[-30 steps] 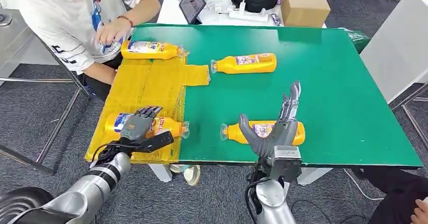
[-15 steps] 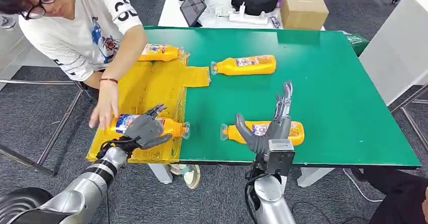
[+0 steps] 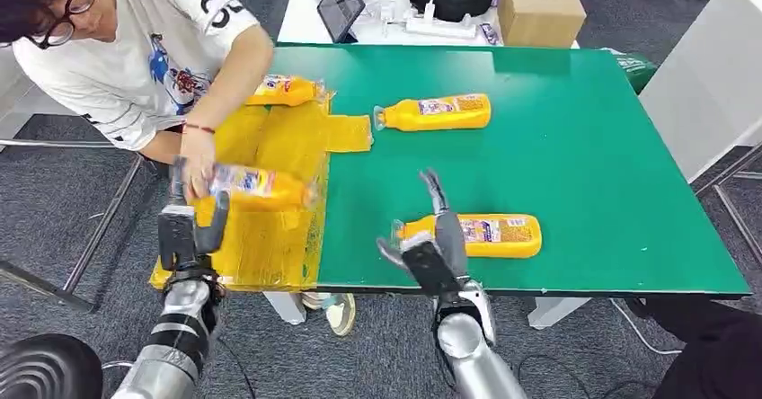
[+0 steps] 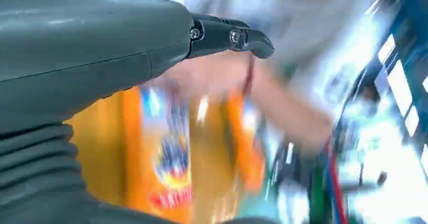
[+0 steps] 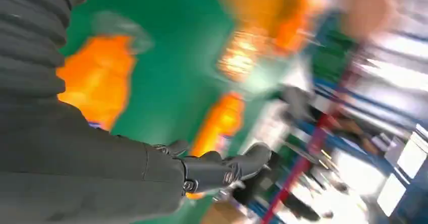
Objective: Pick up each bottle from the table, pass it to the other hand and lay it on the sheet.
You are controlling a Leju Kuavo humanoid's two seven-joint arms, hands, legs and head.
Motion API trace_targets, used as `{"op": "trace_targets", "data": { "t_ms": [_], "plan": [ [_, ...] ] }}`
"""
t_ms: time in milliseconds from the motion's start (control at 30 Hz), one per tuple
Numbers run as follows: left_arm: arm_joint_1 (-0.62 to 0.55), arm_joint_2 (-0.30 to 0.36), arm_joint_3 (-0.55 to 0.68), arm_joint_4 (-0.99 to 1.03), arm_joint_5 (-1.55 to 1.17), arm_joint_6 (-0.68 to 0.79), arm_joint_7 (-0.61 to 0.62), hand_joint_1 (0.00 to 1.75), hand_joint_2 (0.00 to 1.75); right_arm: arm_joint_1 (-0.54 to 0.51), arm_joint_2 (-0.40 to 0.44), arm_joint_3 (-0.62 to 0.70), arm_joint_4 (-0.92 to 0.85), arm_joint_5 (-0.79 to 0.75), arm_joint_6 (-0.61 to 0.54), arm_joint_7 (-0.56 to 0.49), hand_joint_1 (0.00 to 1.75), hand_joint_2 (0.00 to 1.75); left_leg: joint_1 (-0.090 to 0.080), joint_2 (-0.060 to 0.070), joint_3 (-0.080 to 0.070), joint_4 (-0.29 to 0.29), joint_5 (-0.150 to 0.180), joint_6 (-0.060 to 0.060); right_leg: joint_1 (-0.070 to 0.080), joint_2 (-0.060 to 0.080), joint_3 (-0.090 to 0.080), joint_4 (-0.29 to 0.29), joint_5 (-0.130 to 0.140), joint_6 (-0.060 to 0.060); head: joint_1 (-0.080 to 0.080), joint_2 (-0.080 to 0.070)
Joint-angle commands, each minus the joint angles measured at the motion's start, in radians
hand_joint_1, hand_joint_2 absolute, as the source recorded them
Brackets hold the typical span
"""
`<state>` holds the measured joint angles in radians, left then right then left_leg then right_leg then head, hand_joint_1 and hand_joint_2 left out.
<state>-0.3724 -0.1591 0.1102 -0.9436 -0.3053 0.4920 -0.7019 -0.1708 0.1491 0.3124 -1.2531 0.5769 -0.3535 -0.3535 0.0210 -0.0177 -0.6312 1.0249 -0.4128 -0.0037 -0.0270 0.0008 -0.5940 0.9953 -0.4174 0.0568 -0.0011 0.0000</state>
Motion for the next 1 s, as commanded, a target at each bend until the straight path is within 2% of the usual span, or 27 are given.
{"op": "trace_targets", "data": {
  "t_ms": [33,167,200,233,300,400,567,767,1000],
  "plan": [
    [0.117,0.022,-0.161,-0.291,-0.047,0.143,0.004,0.0,1.75,-0.108,-0.205,0.03,0.129,0.089,0.135,0.126,0.0,1.75,0.0,0.0,0.0,0.0,-0.001,0.002,0.0,0.0,0.001,-0.001,-0.001,-0.001,0.0,0.0],
    [0.141,0.032,-0.218,-0.307,-0.103,0.174,0.004,0.0,1.75,-0.159,-0.327,0.021,0.174,0.099,0.254,0.186,0.0,1.75,-0.001,-0.001,-0.003,0.0,-0.001,0.002,0.0,0.0,-0.003,-0.001,0.0,-0.001,0.0,0.0],
    [0.139,0.028,-0.219,-0.304,-0.106,0.176,0.004,0.0,1.75,-0.162,-0.332,0.015,0.176,0.097,0.256,0.186,0.0,1.75,0.0,0.001,0.0,-0.001,-0.003,0.003,0.001,0.0,0.002,-0.003,-0.001,-0.003,0.0,0.0],
    [0.139,0.028,-0.219,-0.304,-0.106,0.176,0.004,0.0,1.75,-0.162,-0.332,0.015,0.176,0.097,0.256,0.186,0.0,1.75,-0.001,-0.003,-0.004,0.0,-0.001,0.002,0.0,-0.002,-0.002,-0.001,-0.001,-0.001,0.0,0.0],
    [0.125,0.026,-0.221,-0.278,-0.116,0.166,0.004,0.0,1.75,-0.167,-0.342,0.031,0.173,0.123,0.268,0.2,0.0,1.75,-0.001,-0.003,-0.005,0.0,-0.001,0.002,0.0,-0.002,-0.003,-0.001,-0.002,0.001,0.001,0.0],
    [0.107,0.025,-0.229,-0.249,-0.121,0.156,0.004,0.0,1.75,-0.18,-0.353,0.047,0.179,0.142,0.283,0.202,0.0,1.75,0.0,0.001,-0.003,0.0,-0.002,0.002,0.001,0.001,-0.002,-0.002,-0.002,-0.001,0.0,0.0],
    [0.084,0.021,-0.242,-0.206,-0.117,0.141,0.004,0.0,1.75,-0.224,-0.373,0.078,0.269,0.148,0.331,0.214,0.0,1.75,0.0,-0.001,-0.004,0.0,-0.001,0.002,0.0,-0.001,-0.003,-0.001,-0.001,0.001,0.0,0.0],
    [0.083,0.021,-0.243,-0.202,-0.114,0.14,0.004,0.0,1.75,-0.231,-0.377,0.08,0.282,0.146,0.336,0.214,0.0,1.75,0.001,0.0,-0.002,0.0,-0.002,0.003,0.002,0.0,0.0,-0.003,-0.002,0.0,0.0,0.0],
    [0.058,0.018,-0.252,-0.155,-0.103,0.128,0.004,0.0,1.75,-0.288,-0.424,0.139,0.379,0.115,0.425,0.235,0.0,1.75,0.0,-0.002,-0.005,0.0,-0.001,0.001,0.0,-0.001,-0.004,-0.001,-0.001,0.001,0.0,0.0]
  ]
}}
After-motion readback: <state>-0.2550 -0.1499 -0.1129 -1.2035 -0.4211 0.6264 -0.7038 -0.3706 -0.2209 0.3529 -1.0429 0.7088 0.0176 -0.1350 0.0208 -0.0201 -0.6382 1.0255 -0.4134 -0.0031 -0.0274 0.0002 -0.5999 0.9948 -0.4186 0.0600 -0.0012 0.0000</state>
